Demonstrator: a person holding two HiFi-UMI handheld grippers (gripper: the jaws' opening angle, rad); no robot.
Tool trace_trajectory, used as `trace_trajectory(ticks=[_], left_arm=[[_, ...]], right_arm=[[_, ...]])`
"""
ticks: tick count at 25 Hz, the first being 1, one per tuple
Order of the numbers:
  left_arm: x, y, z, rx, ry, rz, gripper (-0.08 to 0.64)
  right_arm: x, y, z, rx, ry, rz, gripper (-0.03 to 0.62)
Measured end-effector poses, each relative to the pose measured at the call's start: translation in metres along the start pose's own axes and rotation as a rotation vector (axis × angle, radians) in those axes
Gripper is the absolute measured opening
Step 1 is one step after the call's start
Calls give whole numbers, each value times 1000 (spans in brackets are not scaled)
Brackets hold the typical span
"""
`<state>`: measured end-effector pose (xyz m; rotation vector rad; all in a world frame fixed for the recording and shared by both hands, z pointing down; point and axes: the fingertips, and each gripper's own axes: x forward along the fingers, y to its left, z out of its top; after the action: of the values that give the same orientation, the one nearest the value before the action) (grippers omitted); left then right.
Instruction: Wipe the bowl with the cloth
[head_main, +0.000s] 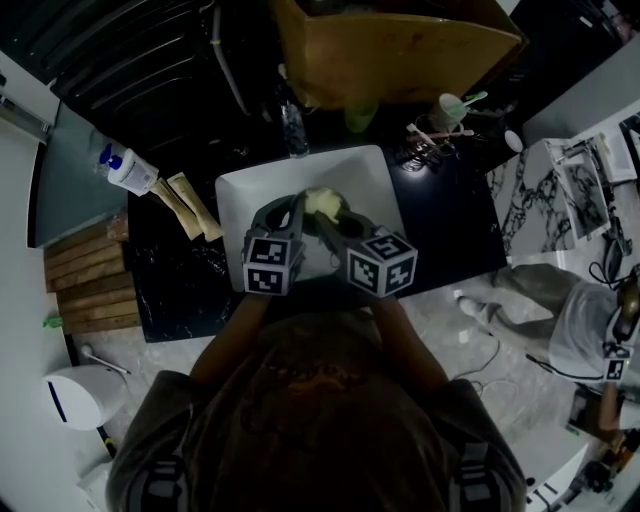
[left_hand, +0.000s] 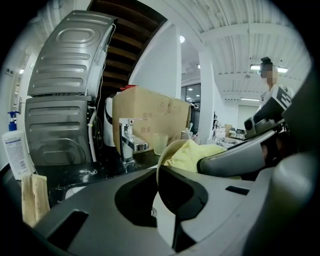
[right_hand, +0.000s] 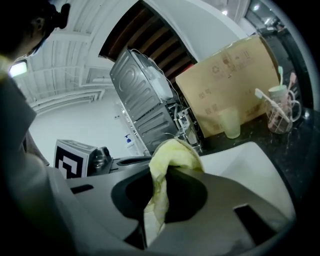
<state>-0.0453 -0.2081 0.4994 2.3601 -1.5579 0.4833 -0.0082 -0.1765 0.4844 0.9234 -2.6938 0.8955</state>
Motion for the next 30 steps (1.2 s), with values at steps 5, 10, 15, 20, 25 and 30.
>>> trace_trajectory(ticks=[5,10,15,20,25,30], left_arm=[[-5,20,-1,-18,1,37,17],[-9,31,-8,-53,6,53,17],[-15,41,-10,-66,7,74,17],[-26,56,-6,-89,-9,110,17],[-37,59,-1,-102,-17,111,17],[-44,57,9,-107,-51,104,16]], right_arm=[[-13,-5,4,-29,-15,-11,31],[-26,-3,5,-47,-37,-1,31],[-40,-3,6,-57,-59,-11,31],[-57,-22,14,-91,-118,-106,31],[-76,-42,26,-82,-197,-205,31],[-86,-52,32,-87,-235,-251,31]])
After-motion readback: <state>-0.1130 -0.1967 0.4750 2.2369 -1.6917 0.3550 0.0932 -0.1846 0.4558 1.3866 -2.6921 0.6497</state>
